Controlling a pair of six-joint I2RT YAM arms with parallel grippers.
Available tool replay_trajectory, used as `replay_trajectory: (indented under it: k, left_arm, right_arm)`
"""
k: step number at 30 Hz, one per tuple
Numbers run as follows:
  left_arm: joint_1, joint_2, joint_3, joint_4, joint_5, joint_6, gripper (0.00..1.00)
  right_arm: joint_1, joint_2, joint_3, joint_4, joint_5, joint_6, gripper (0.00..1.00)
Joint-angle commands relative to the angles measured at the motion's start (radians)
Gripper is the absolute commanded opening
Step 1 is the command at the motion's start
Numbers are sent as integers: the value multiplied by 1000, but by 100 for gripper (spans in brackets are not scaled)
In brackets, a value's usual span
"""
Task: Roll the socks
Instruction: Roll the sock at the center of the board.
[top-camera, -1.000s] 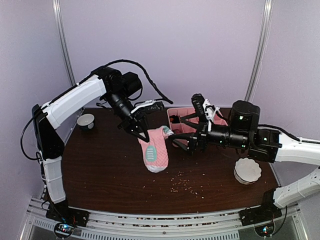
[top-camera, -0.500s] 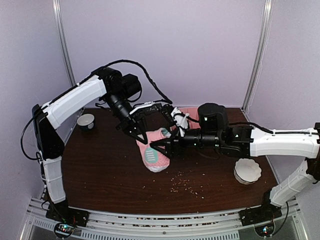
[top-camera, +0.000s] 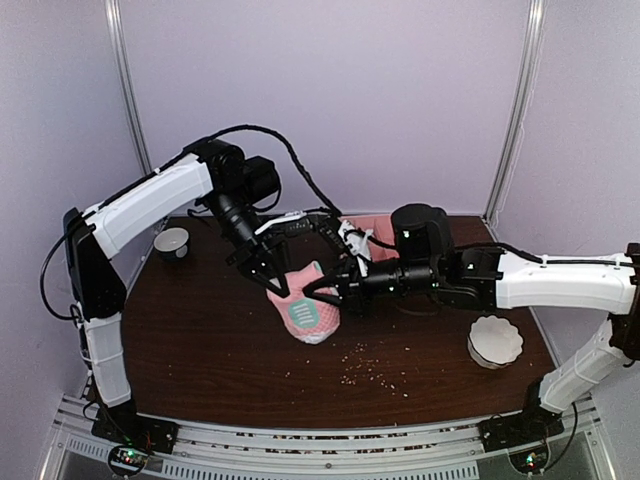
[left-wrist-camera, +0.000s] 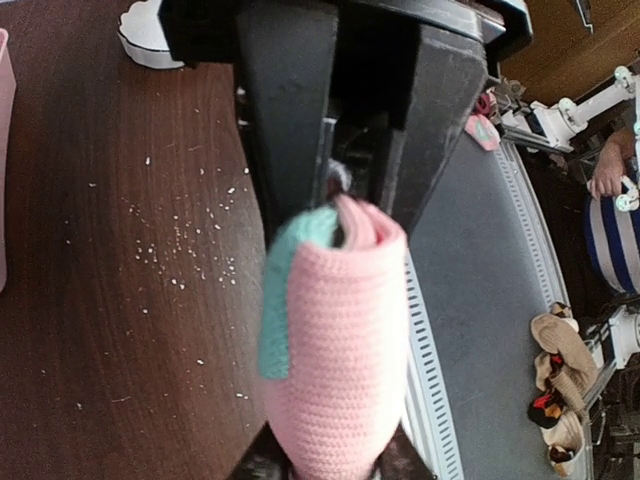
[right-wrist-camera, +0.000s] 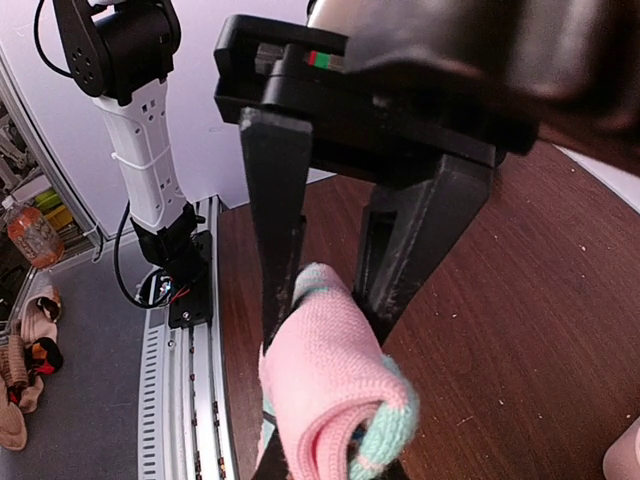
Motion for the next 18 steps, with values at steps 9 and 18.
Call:
replay_trajectory:
  k: [9,18]
  left_arm:
    - [51,-217,55,237,-467,-324,98]
    - [81,-272,-101,415,-385,-242,88]
  right_arm:
    - [1,-24,19,15,98,50,0]
    - [37,20,73,61,354,106,0]
